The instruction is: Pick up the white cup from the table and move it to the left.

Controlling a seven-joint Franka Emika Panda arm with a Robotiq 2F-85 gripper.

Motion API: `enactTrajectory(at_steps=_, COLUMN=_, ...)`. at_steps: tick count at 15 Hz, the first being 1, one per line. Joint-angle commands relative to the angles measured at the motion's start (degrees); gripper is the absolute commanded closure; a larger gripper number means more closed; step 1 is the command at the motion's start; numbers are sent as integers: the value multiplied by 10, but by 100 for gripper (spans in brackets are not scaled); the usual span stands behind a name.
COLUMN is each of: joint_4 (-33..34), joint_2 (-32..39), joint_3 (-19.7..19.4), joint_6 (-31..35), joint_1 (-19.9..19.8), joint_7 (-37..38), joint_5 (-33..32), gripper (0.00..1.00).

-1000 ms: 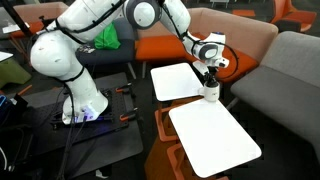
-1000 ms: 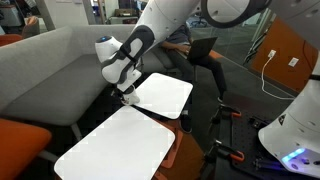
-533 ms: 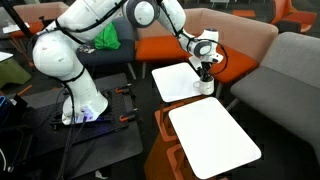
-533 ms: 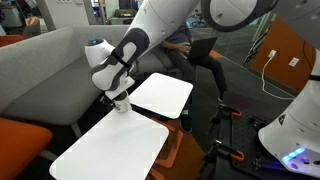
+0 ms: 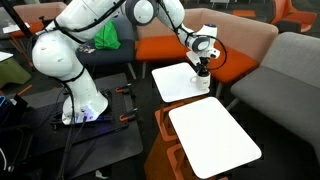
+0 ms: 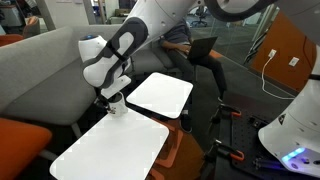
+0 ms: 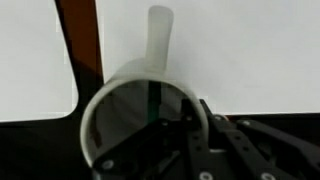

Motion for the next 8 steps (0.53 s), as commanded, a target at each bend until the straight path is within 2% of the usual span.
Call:
enactTrajectory(at_steps=1, joint_4=-25, joint_2=-30, joint_3=16, joint_6=-37, joint_1=1, joint_7=-40, joint_5=1, gripper=98)
enactTrajectory(at_steps=8, joint_4=-18, joint_2=-18, joint_3=52, joint_6=-102, joint_1=20, joint_7=-106, joint_5=-5, gripper=98)
